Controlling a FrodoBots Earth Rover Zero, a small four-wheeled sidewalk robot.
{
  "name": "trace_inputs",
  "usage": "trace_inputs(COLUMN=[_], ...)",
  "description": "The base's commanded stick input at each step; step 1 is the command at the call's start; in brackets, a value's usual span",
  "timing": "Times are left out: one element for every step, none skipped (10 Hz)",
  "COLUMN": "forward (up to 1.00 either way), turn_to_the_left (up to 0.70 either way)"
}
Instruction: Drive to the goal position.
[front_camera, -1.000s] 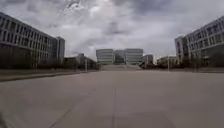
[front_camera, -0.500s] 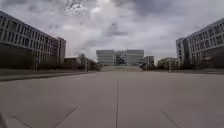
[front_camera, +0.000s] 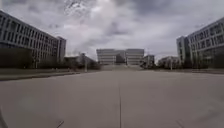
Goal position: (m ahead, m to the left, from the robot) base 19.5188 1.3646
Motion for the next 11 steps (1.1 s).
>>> trace_inputs(forward=[1.0, 1.0, 1.0, 1.0, 1.0, 1.0, 1.0, 1.0, 1.0, 1.0, 1.0], turn_to_the_left=[0.0, 0.0, 0.0, 0.0, 0.0, 0.0, 0.0, 0.0, 0.0, 0.0, 0.0])
